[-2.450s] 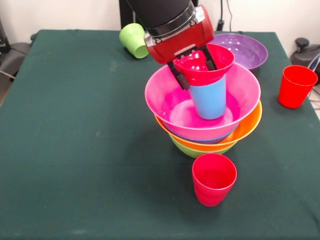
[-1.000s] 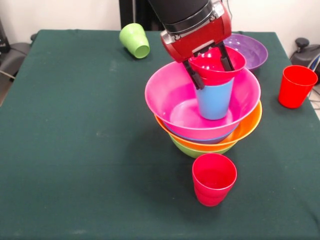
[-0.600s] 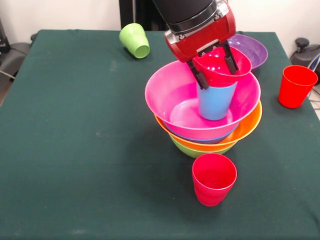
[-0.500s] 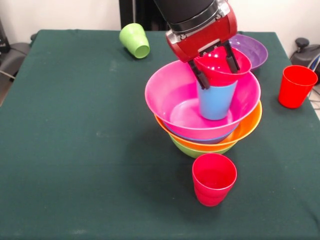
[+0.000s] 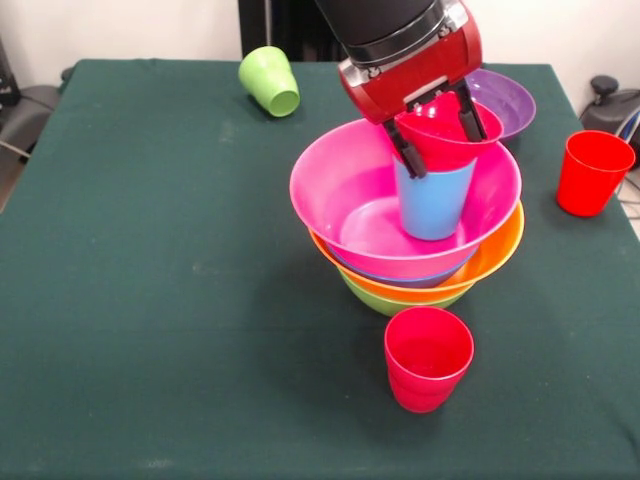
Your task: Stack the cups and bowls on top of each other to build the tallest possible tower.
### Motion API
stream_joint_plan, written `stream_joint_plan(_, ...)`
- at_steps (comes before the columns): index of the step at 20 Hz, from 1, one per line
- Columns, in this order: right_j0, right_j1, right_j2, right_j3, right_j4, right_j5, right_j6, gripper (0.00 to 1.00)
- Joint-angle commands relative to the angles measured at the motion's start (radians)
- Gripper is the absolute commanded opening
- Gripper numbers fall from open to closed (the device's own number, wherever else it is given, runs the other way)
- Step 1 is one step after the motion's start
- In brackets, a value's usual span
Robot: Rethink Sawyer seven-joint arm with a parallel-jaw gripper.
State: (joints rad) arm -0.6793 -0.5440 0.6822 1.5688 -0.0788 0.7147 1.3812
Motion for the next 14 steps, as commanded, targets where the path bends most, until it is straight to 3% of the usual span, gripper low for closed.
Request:
stream_joint_plan(1,-0.001,0.047,-0.001,-0.063,-0.076,0.003,-0.068,1.0)
stream_joint_plan(14,-0.044,0.079,0.007,-0.16,-0.139,0.086,-0.174,1.0)
